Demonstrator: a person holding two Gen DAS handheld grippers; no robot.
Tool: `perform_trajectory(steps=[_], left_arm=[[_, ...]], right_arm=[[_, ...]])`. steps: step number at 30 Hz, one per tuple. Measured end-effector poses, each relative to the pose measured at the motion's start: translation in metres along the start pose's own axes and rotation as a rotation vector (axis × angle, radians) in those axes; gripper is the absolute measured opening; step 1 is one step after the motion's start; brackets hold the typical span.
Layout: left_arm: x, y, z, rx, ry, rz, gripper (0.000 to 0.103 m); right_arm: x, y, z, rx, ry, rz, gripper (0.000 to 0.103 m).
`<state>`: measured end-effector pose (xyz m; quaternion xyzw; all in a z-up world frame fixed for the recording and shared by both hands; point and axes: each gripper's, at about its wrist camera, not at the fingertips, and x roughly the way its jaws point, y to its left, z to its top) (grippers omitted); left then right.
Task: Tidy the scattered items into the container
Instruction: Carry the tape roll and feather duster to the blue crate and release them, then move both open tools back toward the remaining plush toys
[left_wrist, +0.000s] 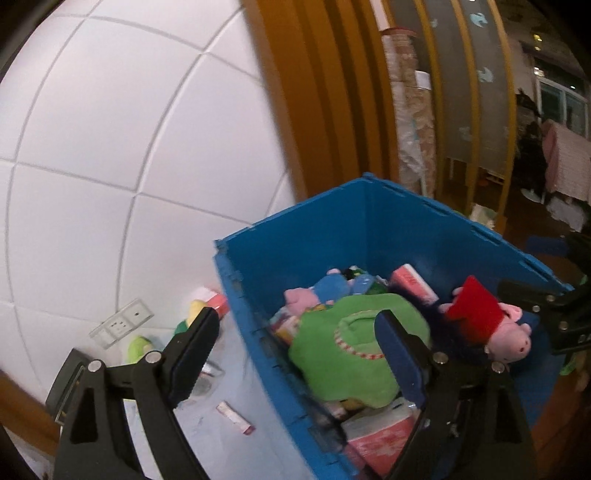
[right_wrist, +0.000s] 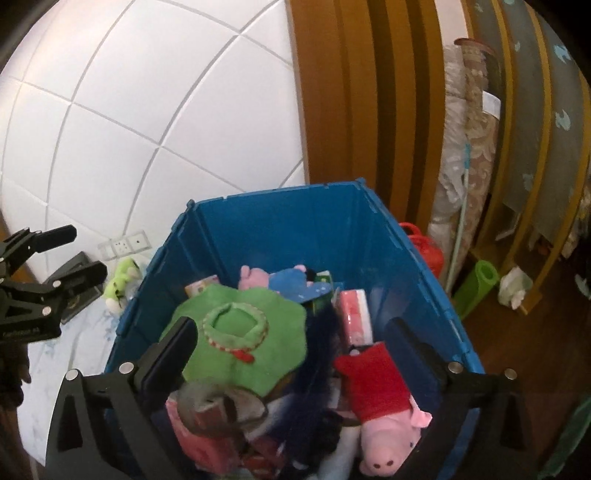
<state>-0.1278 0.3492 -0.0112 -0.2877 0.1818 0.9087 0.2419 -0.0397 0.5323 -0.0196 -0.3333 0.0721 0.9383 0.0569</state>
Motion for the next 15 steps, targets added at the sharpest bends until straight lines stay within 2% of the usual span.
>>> perform_trajectory(steps=[3,9,15], left_arm=[[-0.004,0.021,-0.005,-0.043,0.002,0.010,0.086],[-0.017,0.069,-0.030,-0.119,-0.001,0.083,0.086],[-0.038,0.141,-0.080,-0.231,0.019,0.174,0.086]], right_arm=[[0.000,0.011,0.004,-0.019,-0.005,0.009,0.102],[-0.003,0.046,0.010,-0.063,-0.011,0.034,0.103],[-0.006,0.102,0.011,-0.148,-0.009,0.070,0.103]])
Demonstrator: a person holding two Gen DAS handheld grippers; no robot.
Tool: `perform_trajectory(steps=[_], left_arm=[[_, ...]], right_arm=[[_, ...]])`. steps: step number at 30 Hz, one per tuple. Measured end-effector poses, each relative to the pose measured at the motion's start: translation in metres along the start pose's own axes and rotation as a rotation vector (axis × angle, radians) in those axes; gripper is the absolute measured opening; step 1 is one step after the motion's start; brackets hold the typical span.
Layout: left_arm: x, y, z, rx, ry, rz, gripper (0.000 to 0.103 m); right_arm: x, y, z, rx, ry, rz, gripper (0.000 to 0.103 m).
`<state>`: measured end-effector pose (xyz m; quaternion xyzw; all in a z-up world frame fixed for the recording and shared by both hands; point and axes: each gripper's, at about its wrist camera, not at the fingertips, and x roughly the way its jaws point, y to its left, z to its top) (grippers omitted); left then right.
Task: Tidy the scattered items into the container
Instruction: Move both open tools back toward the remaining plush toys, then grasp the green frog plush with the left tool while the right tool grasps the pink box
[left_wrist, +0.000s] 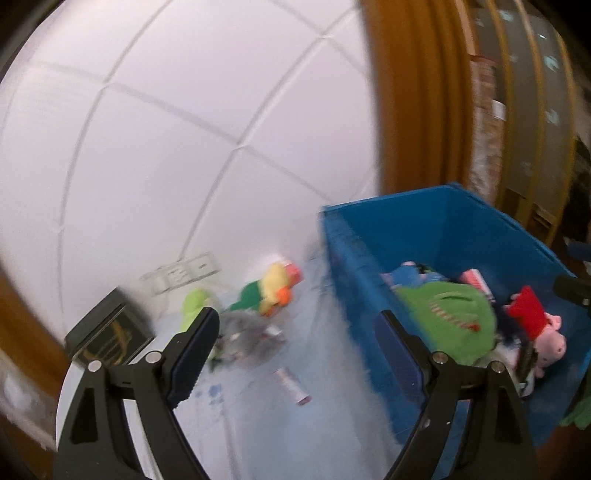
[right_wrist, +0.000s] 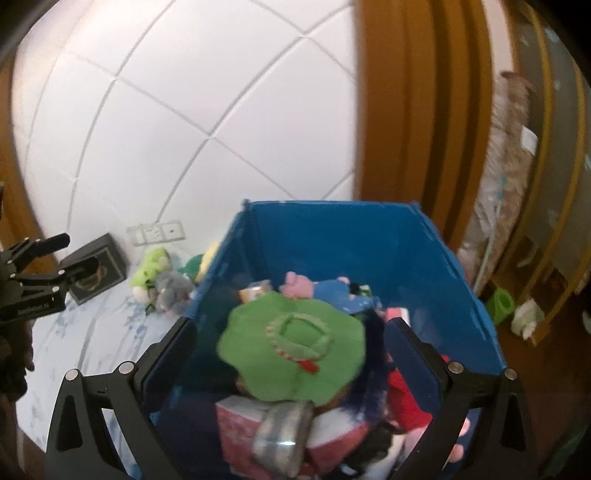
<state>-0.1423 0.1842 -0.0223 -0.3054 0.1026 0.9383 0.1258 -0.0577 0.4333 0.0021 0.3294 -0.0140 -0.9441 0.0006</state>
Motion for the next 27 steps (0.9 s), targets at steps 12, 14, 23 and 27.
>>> perform_trajectory(steps=[12,14,23,27], left_arm=[[0.008,0.136,-0.073,-0.078,0.062,0.124,0.086],[0.017,0.155,-0.085,-0.085,0.082,0.127,0.086],[0.092,0.210,-0.122,-0.071,0.162,0.085,0.086],[0.141,0.218,-0.128,-0.032,0.174,0.056,0.086]], right_arm=[[0.029,0.155,0.007,-0.140,0.021,0.122,0.103],[0.040,0.180,0.004,-0.147,0.042,0.149,0.103],[0.132,0.243,-0.035,-0.102,0.228,0.192,0.103],[0.176,0.252,-0.056,-0.065,0.268,0.178,0.103]])
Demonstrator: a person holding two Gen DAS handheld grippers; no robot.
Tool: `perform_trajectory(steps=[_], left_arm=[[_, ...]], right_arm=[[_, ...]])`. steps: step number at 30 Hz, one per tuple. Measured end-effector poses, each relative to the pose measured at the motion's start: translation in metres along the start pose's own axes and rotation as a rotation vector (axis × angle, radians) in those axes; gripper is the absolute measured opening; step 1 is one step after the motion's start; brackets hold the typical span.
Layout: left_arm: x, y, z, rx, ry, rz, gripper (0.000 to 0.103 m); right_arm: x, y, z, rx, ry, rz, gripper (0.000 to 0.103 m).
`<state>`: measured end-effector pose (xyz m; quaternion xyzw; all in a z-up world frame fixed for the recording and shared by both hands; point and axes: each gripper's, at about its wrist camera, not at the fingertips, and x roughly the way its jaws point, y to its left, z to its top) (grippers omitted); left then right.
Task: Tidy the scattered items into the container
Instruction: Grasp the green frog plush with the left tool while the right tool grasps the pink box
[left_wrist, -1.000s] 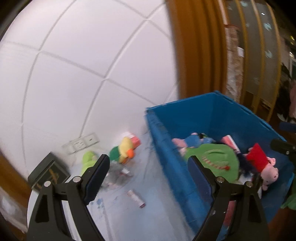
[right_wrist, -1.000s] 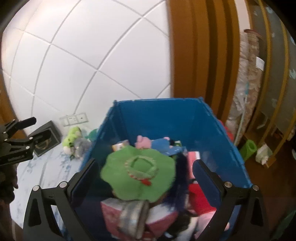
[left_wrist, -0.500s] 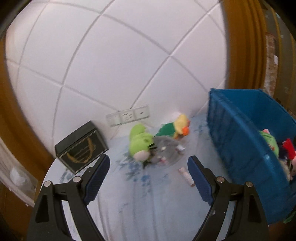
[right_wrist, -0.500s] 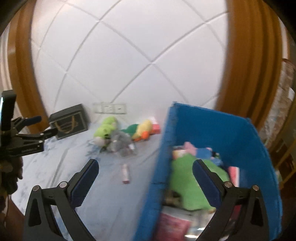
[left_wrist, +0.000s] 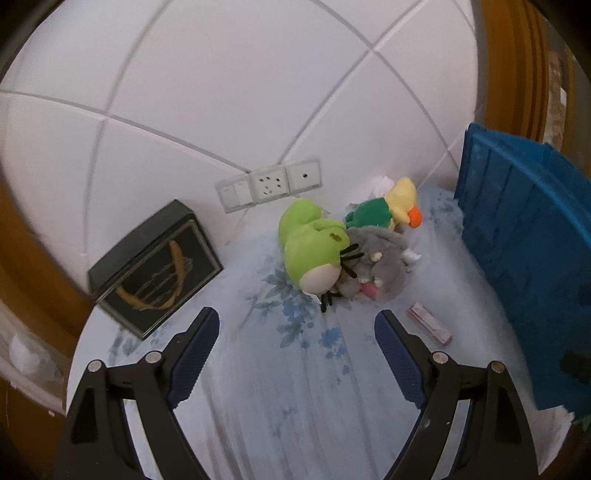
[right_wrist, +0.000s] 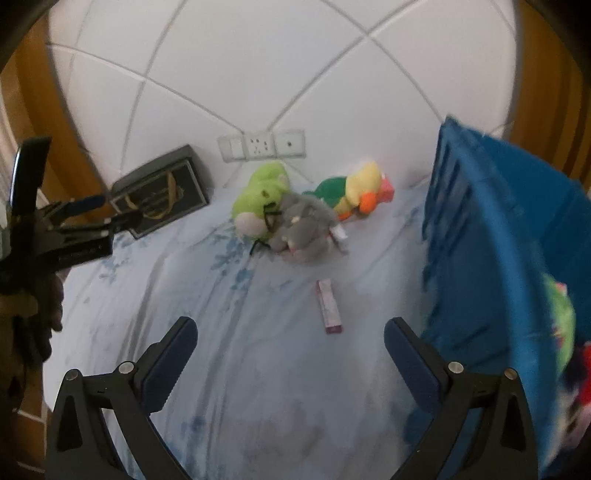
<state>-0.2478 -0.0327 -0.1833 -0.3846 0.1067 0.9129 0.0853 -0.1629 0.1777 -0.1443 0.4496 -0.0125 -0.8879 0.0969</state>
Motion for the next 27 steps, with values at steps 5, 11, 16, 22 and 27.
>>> perform_trajectory(steps=[5,11,16,22,27], left_arm=[[0.078,-0.008,0.002,0.081,-0.006,-0.030,0.086],[0.178,-0.032,0.006,0.160,0.007,-0.059,0.086],[0.246,-0.044,0.005,0.220,0.037,0.003,0.086],[0.289,-0.054,0.015,0.230,0.021,0.047,0.088],[0.311,-0.051,0.023,0.192,0.034,0.130,0.092]], right_arm=[[0.066,-0.005,-0.009,0.046,0.018,-0.034,0.103],[0.147,-0.022,-0.028,0.097,0.069,-0.063,0.103],[0.197,-0.049,-0.036,0.166,0.085,-0.079,0.103],[0.255,-0.063,-0.034,0.156,0.125,-0.149,0.103],[0.282,-0.061,-0.033,0.113,0.114,-0.174,0.102]])
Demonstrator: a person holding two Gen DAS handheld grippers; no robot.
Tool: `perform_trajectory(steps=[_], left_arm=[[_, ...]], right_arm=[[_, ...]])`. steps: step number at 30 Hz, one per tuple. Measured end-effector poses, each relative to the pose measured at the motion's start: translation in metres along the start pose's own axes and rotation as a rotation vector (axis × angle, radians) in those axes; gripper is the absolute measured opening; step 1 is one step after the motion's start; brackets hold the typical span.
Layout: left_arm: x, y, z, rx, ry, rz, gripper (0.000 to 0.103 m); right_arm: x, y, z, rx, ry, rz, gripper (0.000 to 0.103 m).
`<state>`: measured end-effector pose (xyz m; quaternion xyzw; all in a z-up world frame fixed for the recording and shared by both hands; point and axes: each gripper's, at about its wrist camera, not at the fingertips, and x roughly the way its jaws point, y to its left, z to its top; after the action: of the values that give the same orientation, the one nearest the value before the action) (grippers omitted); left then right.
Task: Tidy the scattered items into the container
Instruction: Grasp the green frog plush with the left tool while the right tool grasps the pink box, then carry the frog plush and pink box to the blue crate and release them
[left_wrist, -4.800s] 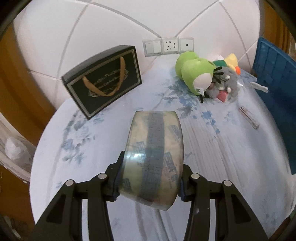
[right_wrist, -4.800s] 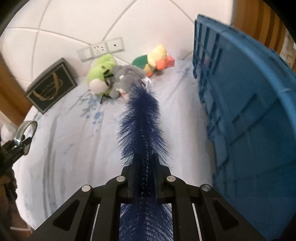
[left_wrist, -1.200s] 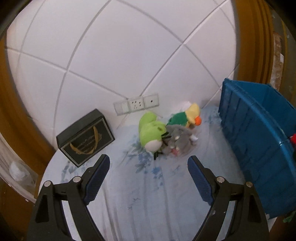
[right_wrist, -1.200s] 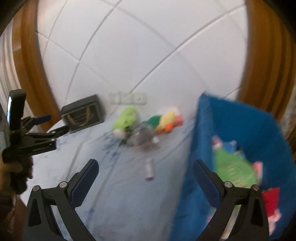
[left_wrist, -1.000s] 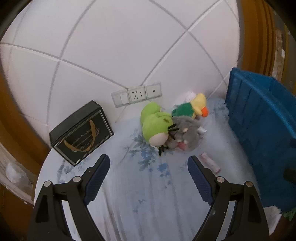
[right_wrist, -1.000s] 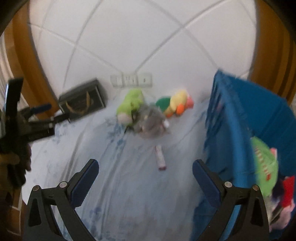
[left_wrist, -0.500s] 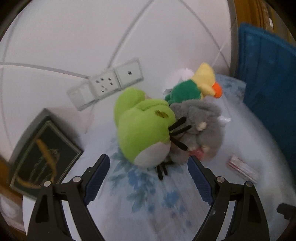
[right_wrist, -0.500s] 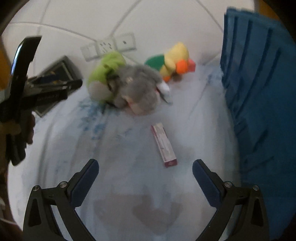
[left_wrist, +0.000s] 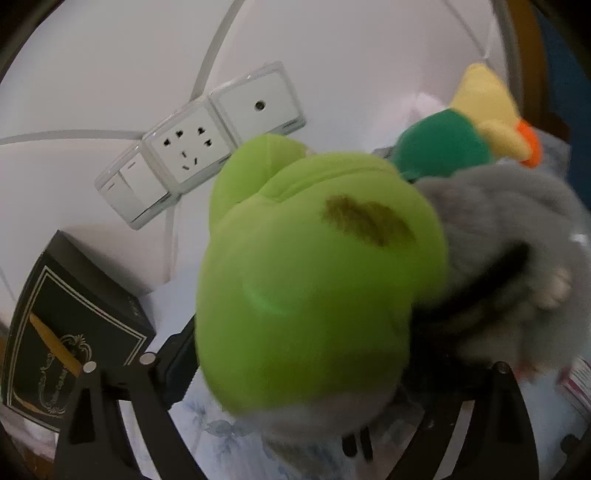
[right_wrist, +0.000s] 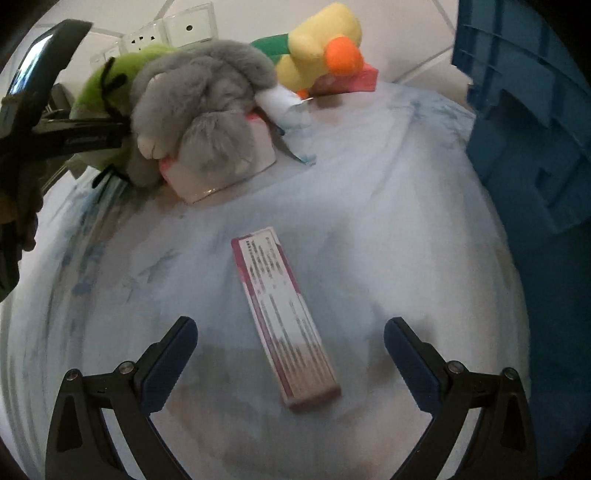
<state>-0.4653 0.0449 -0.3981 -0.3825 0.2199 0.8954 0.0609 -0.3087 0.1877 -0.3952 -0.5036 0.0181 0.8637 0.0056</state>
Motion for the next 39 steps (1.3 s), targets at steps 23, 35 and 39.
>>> perform_trajectory(steps=[23,35,39], left_arm=[[-0.129,0.050,-0.115,-0.205,0.025,-0.070,0.064],[-0.255,0.067,-0.172,-0.293,0.068,-0.066,0.063],[-0.299,0.071,-0.179,-0.324,0.055,-0.077,0.063]], right_arm=[[-0.064,0.040,-0.041,-0.092,0.049,0.103,0.028],[-0.182,0.056,-0.065,-0.179,0.046,0.170,0.028],[-0.226,0.053,-0.066,-0.210,0.018,0.182,0.028]])
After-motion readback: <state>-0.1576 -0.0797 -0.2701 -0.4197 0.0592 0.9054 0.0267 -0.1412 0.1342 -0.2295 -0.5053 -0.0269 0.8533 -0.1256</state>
